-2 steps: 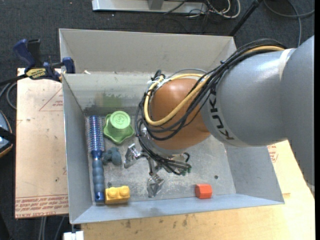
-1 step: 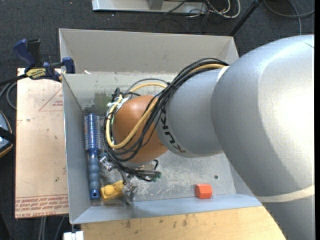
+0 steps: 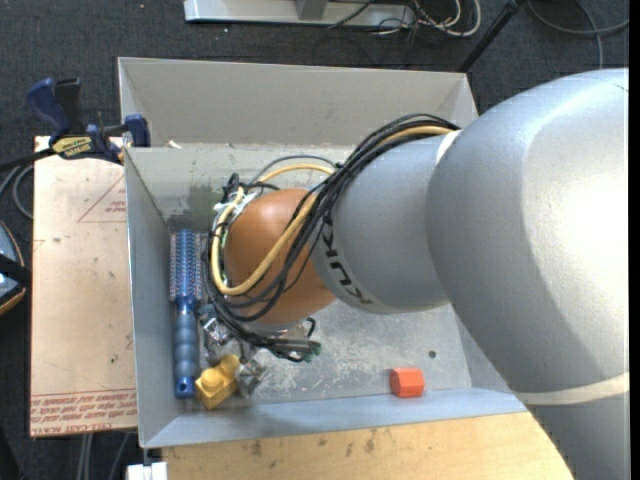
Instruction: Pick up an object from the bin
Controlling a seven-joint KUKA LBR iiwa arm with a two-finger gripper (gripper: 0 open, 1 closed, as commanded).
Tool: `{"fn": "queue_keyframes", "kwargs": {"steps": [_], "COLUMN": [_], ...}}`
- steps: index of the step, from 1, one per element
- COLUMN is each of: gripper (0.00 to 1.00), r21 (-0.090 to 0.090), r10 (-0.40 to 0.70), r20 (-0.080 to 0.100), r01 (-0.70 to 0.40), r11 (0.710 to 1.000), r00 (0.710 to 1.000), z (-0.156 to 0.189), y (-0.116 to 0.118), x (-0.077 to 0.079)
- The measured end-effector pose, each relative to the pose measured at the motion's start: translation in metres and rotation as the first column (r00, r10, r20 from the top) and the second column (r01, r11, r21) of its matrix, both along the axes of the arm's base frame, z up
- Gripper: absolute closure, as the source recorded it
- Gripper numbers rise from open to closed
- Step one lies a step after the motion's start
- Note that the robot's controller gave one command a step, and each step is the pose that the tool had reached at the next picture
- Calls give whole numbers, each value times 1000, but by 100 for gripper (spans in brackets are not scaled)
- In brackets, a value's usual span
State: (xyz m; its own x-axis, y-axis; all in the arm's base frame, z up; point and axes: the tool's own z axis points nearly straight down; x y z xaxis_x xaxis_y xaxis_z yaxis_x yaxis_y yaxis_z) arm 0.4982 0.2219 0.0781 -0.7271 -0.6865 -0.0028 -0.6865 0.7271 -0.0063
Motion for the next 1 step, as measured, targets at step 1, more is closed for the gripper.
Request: {"fn": "queue_keyframes", "kwargs": {"steps": [1], "gripper": [100], "r21": [9], "r10": [-10], "r20": [4], "r01": [10], "r11": [1000], "r00": [1000], "z": [143], "y": [4], "x": [-6]}}
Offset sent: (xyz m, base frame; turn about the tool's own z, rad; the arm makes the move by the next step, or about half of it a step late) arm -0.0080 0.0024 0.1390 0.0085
